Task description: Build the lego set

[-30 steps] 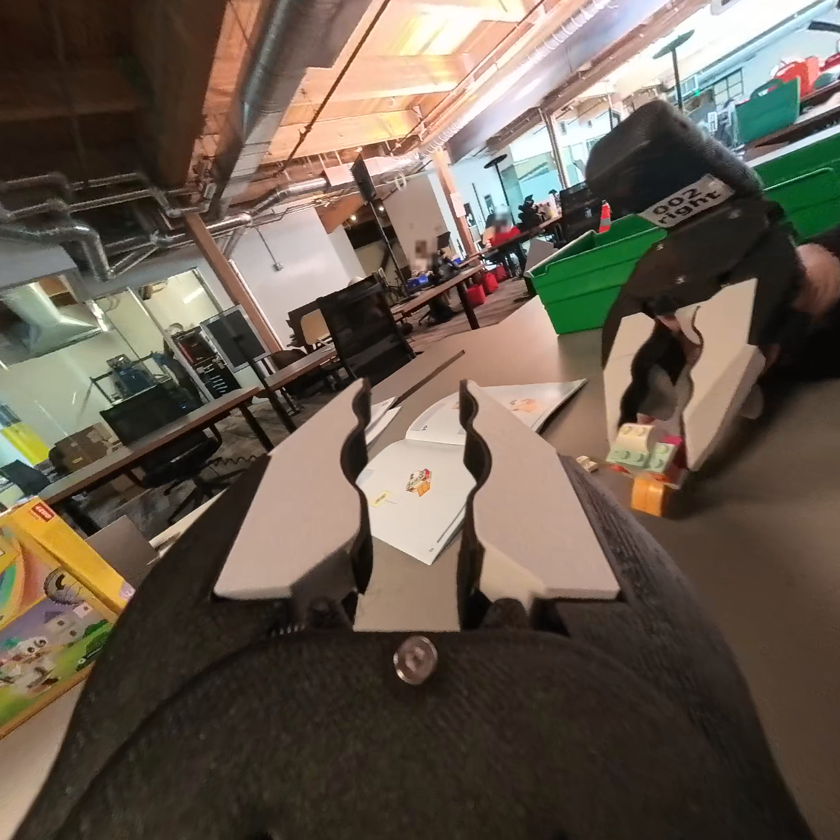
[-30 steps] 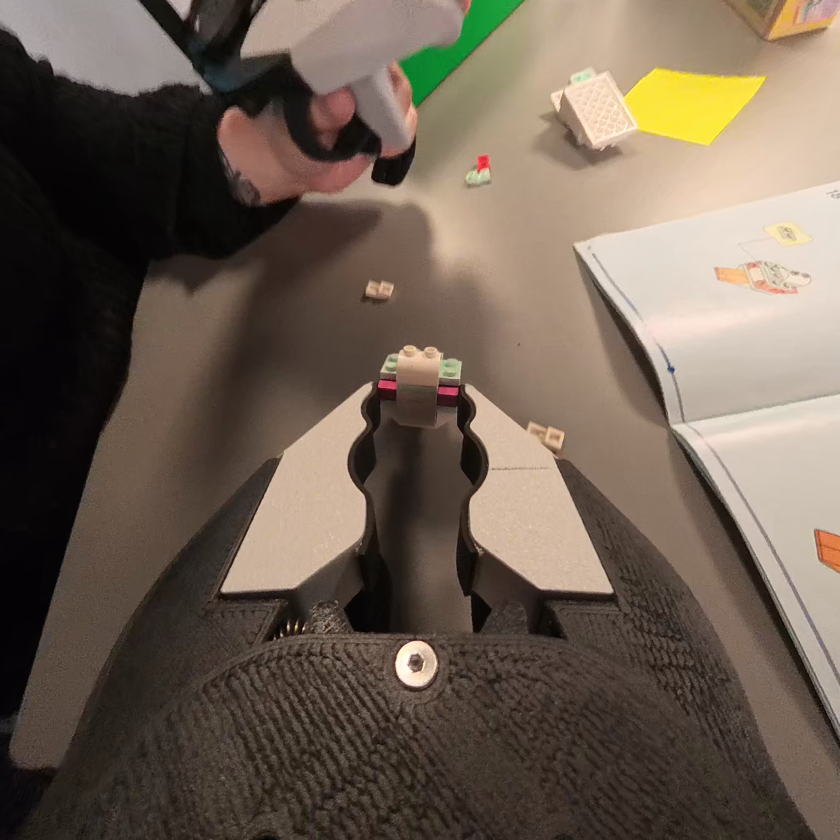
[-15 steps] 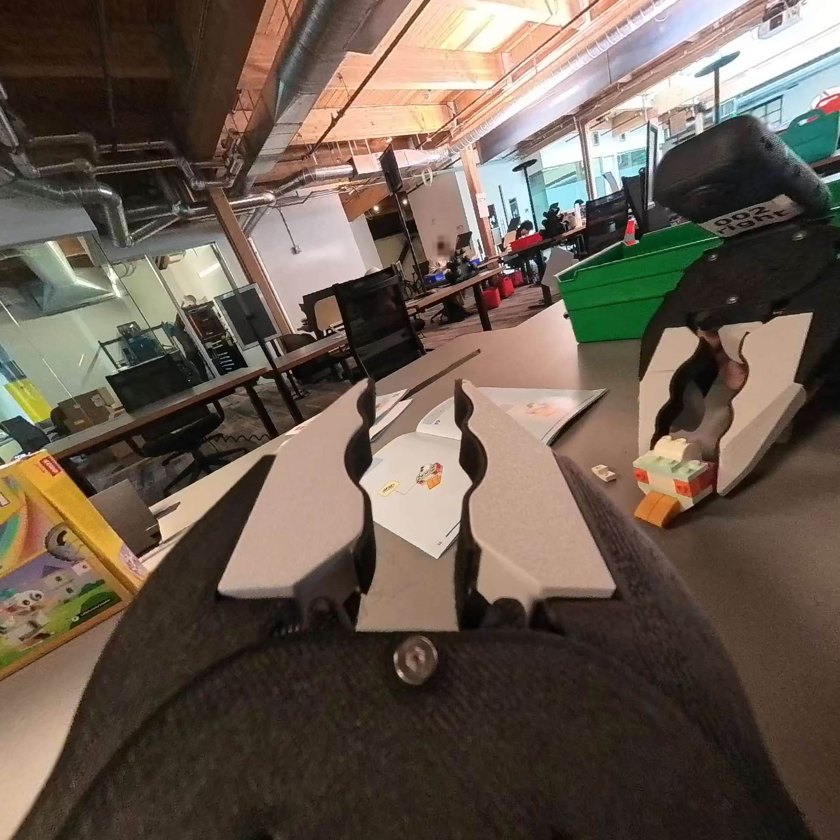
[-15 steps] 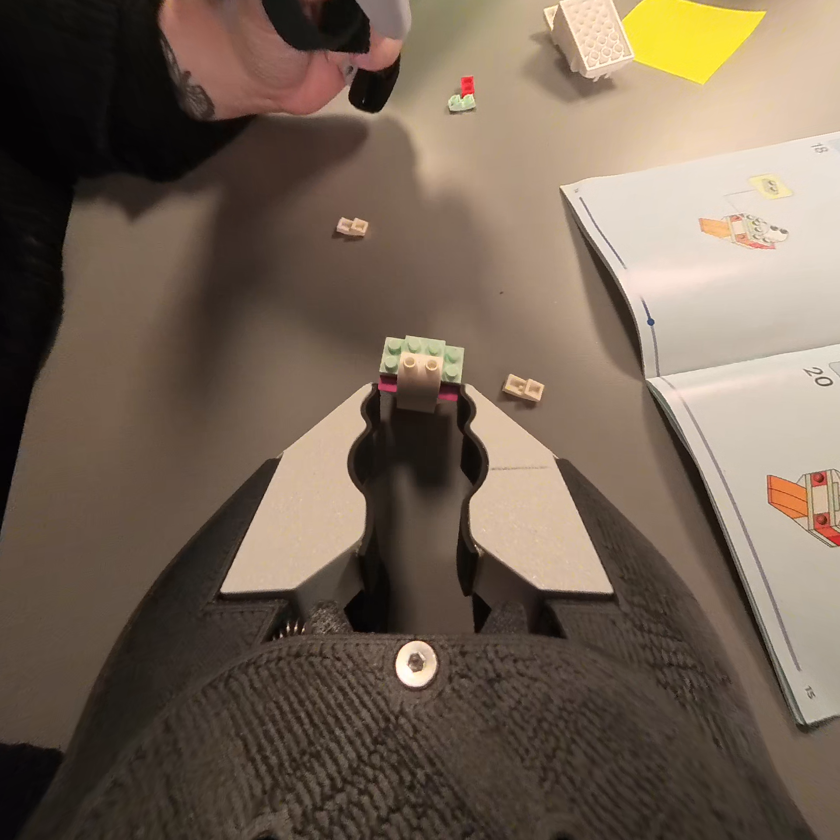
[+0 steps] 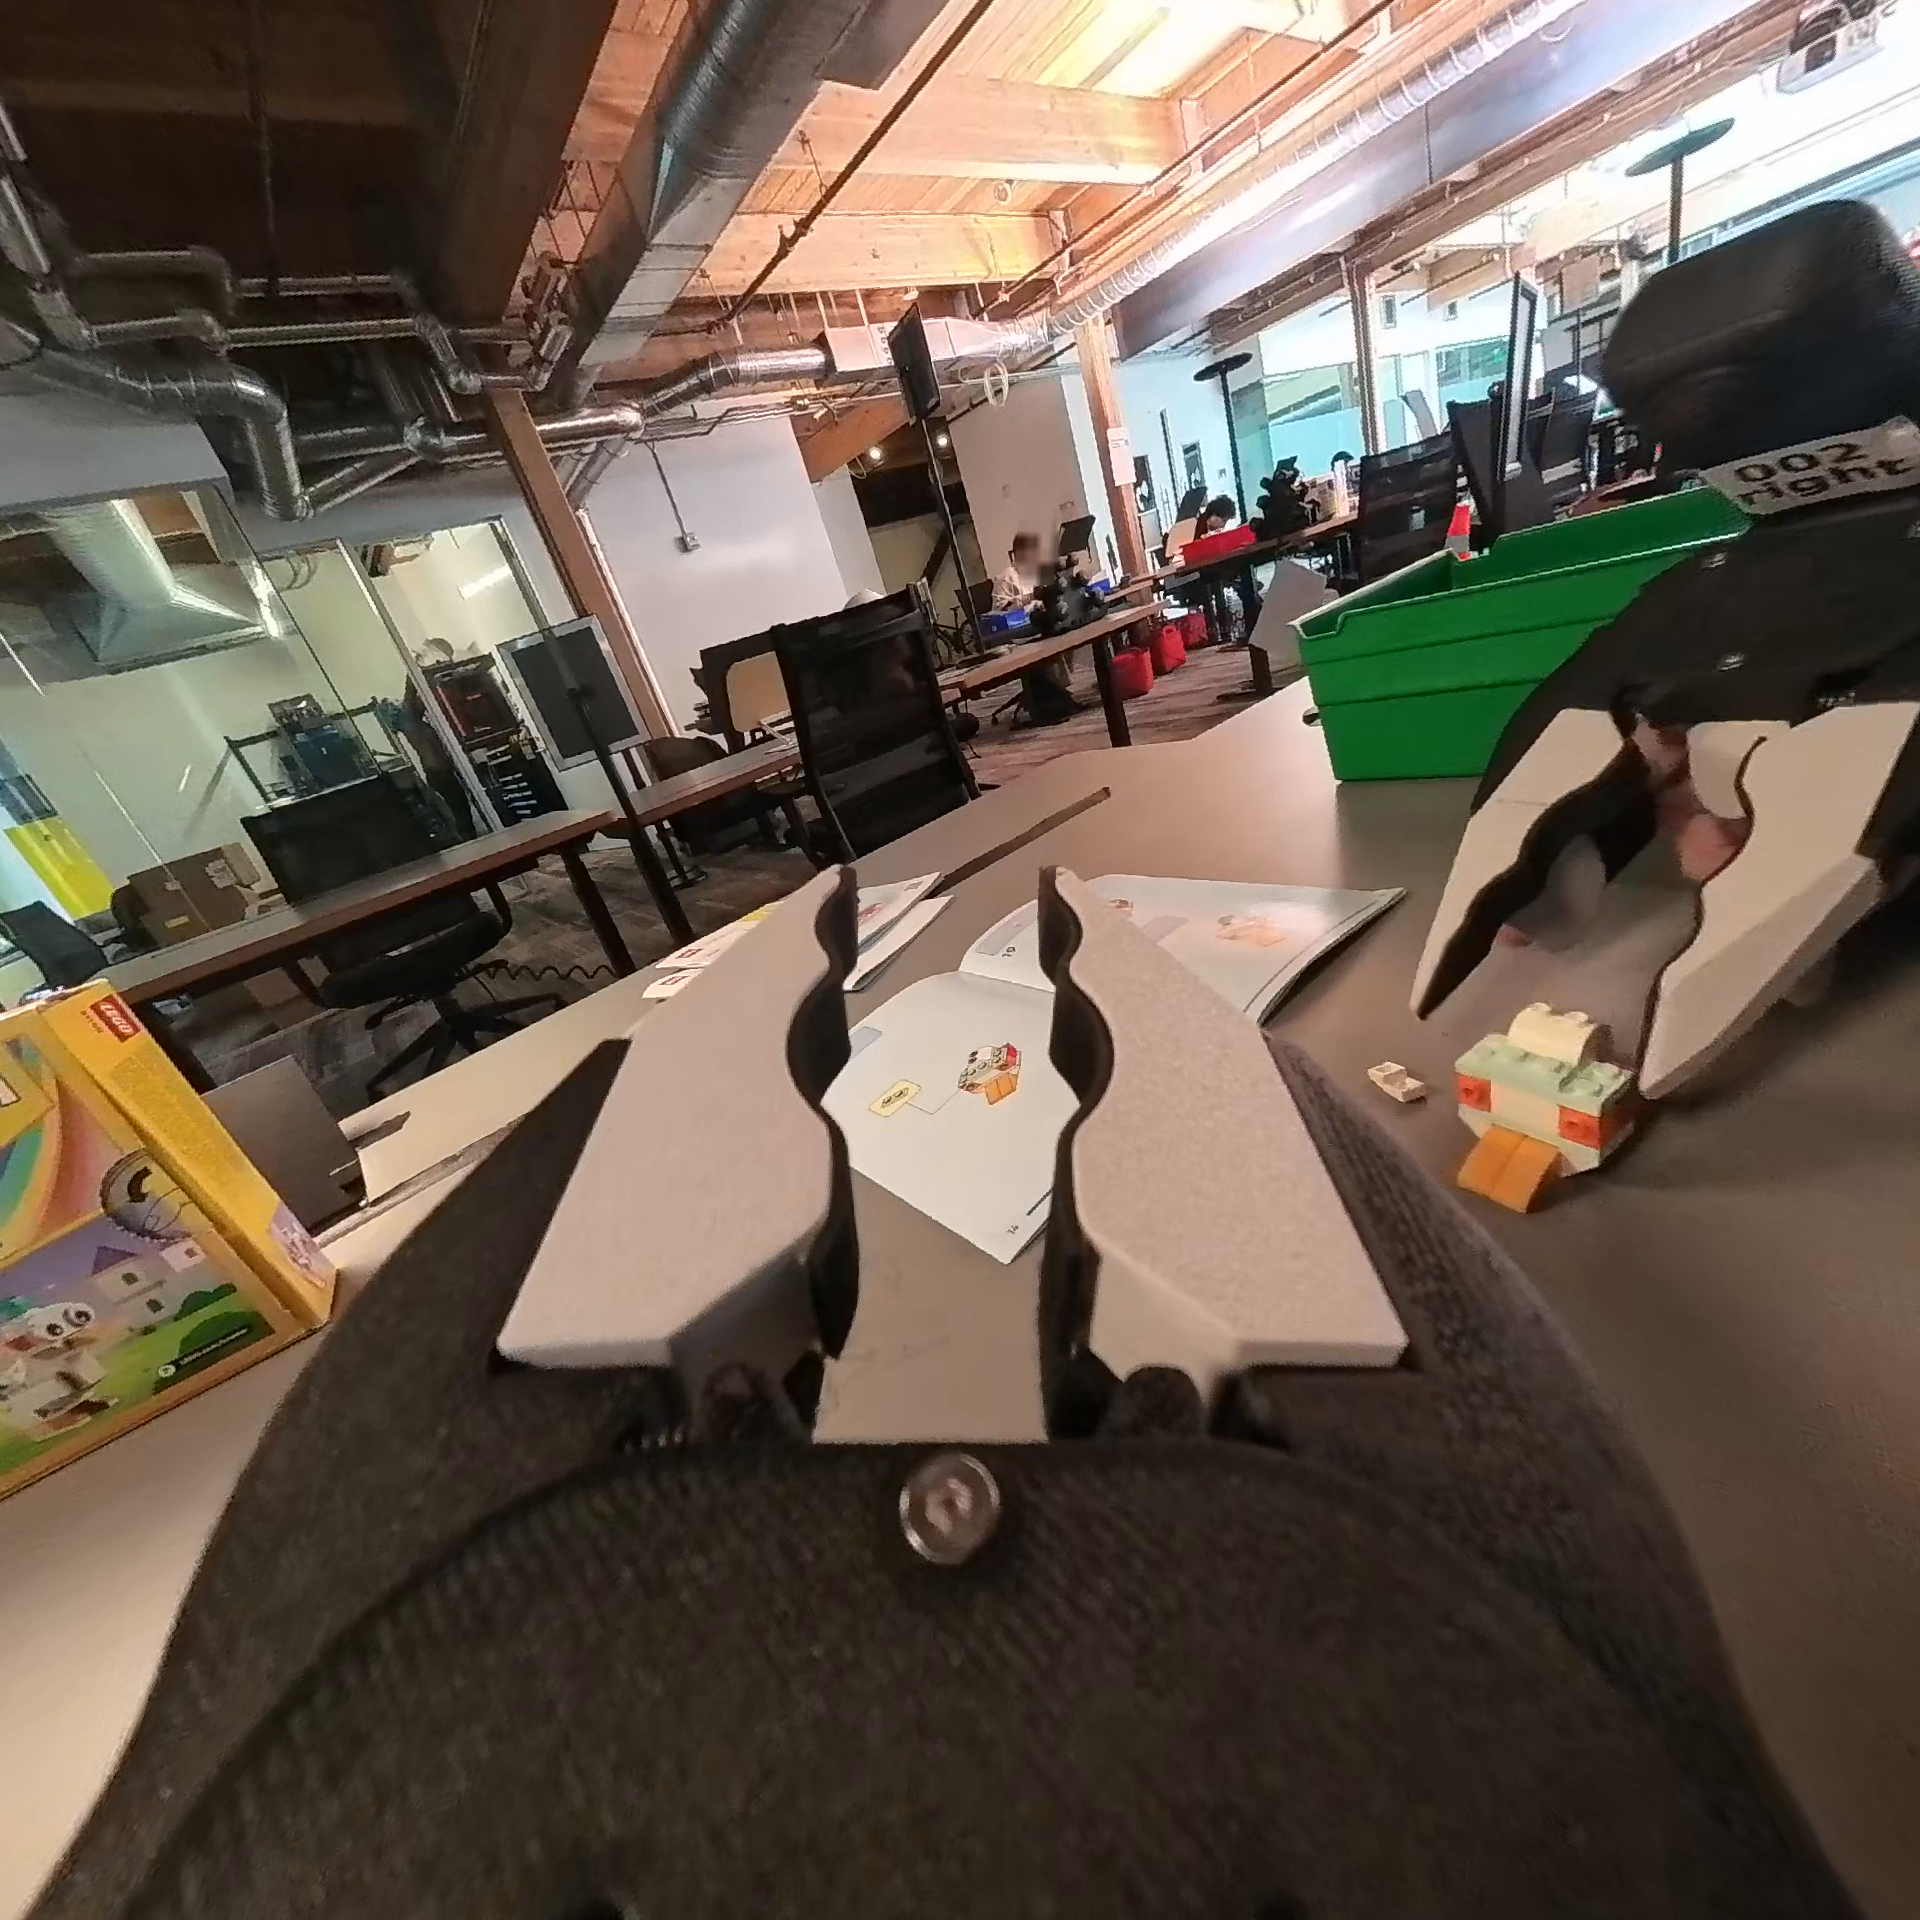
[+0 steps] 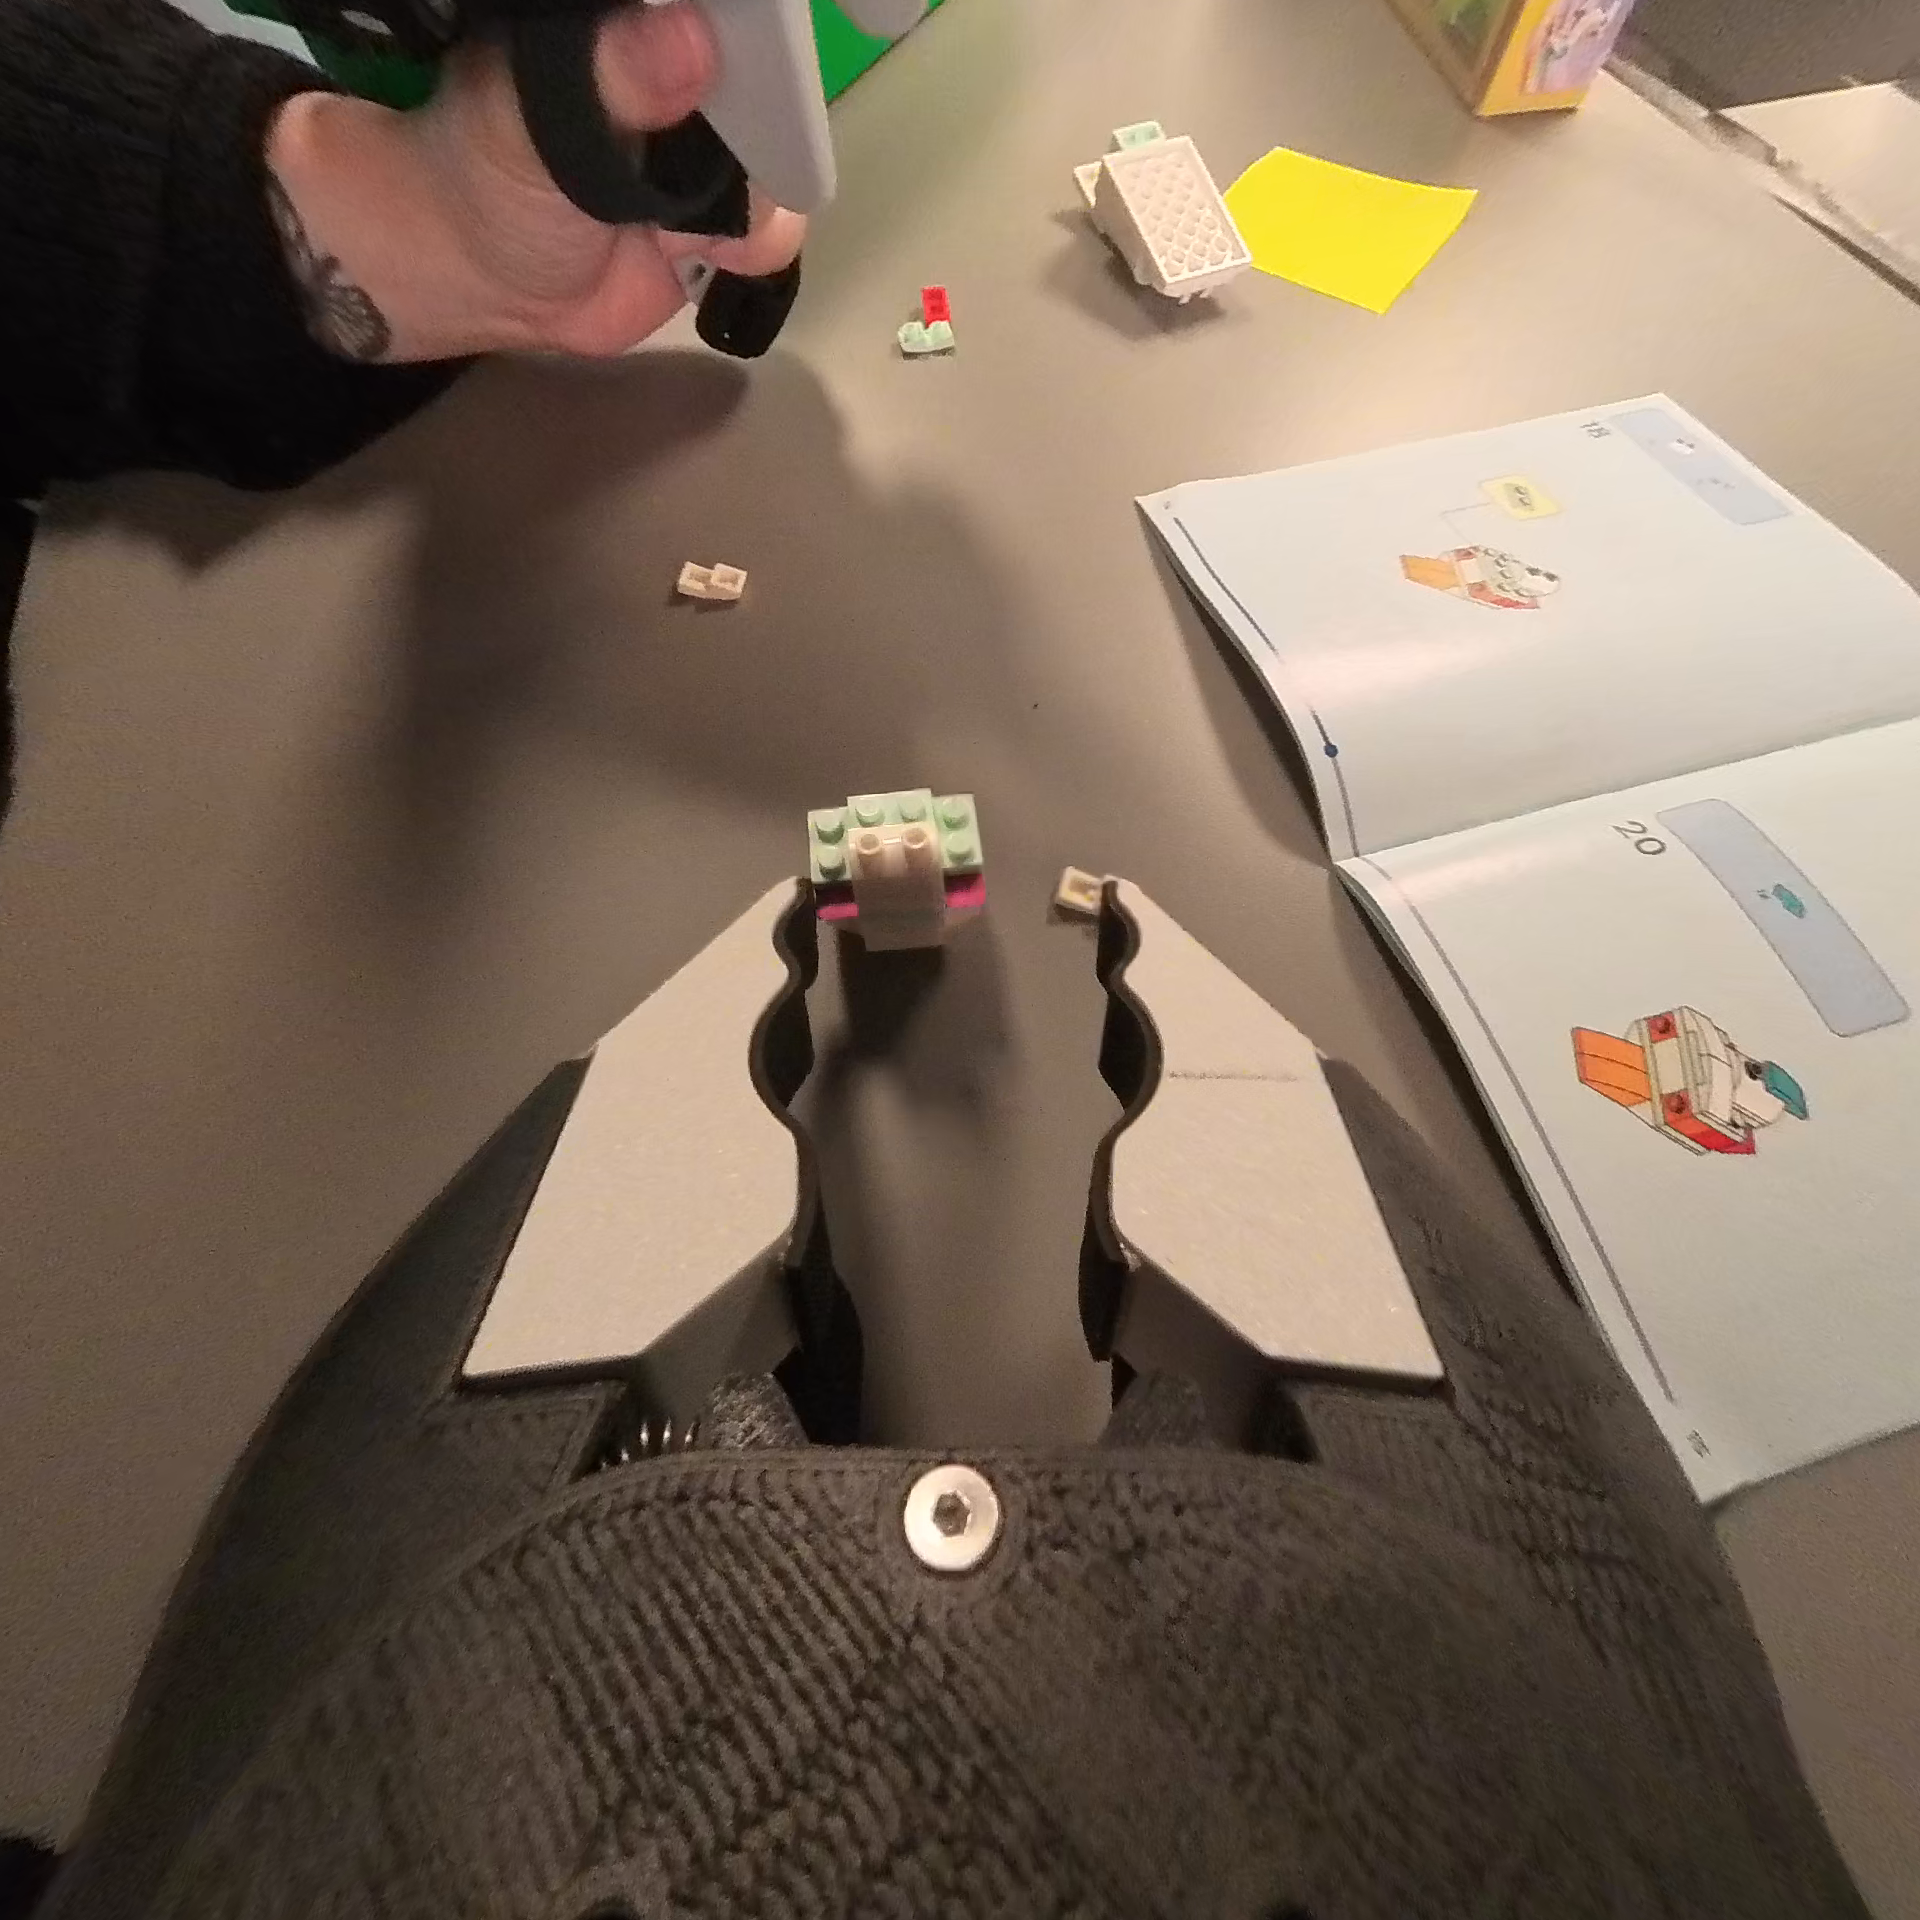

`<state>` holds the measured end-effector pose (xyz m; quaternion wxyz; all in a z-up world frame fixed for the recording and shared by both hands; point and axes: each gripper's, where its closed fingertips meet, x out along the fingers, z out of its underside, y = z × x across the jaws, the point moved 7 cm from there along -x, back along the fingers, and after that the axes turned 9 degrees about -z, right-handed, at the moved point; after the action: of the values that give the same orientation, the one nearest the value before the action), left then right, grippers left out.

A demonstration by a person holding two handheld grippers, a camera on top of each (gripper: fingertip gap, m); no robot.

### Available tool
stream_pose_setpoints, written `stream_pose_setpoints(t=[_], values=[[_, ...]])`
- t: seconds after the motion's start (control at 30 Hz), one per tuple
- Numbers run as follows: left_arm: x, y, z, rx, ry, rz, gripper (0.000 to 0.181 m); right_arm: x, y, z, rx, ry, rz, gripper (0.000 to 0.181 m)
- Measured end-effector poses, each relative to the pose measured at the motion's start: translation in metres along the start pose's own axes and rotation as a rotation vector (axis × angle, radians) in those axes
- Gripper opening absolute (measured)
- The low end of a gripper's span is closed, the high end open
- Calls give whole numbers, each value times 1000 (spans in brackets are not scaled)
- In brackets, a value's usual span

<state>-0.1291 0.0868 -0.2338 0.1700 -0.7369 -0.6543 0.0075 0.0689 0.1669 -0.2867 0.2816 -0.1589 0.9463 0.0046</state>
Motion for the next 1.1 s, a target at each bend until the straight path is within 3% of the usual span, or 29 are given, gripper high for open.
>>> stream_pose_setpoints(t=[0.03,0.2,0.3,0.4,0.53,0.63,0.77,1.1], values=[[0,0,0,-1,0,0,34,-1,1,0,-4,-2,18,53],[0,-1,0,-4,-2,-7,34,-10,11,1,-27,25,140,48],[1,-3,1,-7,-8,-24,33,-27,20,-3,-54,149,267,48],[-1,-5,-1,-24,4,-40,32,-55,35,-3,-139,262,569,46],[-3,-9,-3,-50,16,-63,32,-91,44,-3,-275,381,1084,24],[-4,-12,0,-40,10,-80,31,-109,42,2,-286,405,1265,14],[-5,-16,1,-59,11,-96,30,-122,41,9,-218,433,1352,10],[-5,-19,1,-101,12,-94,29,-123,44,13,-178,402,1373,6]])
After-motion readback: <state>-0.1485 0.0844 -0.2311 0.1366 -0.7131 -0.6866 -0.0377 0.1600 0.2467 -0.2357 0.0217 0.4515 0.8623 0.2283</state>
